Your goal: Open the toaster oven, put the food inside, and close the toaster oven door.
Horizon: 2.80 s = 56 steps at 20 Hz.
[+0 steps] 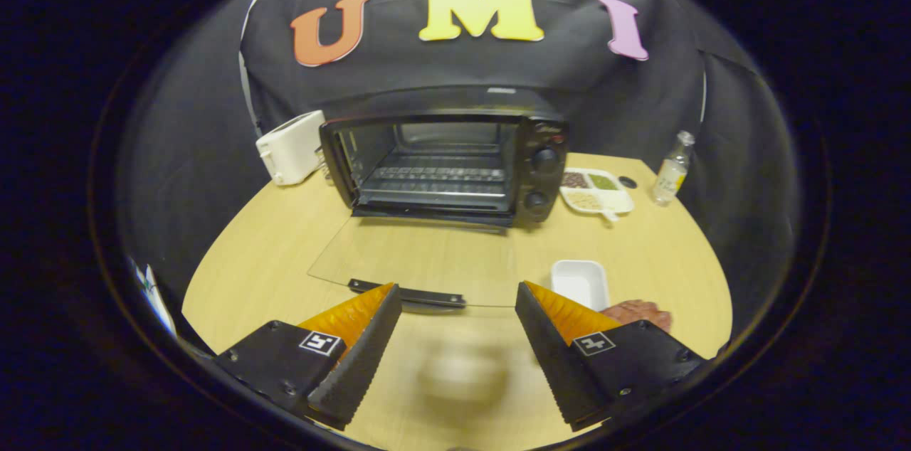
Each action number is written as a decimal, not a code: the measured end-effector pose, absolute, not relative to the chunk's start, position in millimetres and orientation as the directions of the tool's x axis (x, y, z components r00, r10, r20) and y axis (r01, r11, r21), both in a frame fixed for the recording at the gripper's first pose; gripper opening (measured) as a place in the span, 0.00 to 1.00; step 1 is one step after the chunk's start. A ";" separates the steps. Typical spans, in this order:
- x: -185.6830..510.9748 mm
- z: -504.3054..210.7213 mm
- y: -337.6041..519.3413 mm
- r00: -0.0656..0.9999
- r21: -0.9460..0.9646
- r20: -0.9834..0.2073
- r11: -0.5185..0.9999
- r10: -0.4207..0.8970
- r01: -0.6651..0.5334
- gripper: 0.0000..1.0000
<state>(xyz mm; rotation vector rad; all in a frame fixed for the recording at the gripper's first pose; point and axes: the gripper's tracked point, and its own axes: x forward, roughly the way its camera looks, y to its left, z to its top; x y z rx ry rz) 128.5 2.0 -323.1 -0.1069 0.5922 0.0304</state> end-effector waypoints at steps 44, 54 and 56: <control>91.7 -283.3 12.3 0.697 0.649 -0.511 0.758 0.503 -0.072 0.16; 175.7 -281.6 111.2 0.821 0.737 -0.392 0.675 0.414 0.012 0.16; 210.9 -286.8 119.6 0.849 0.744 -0.374 0.667 0.374 0.034 0.16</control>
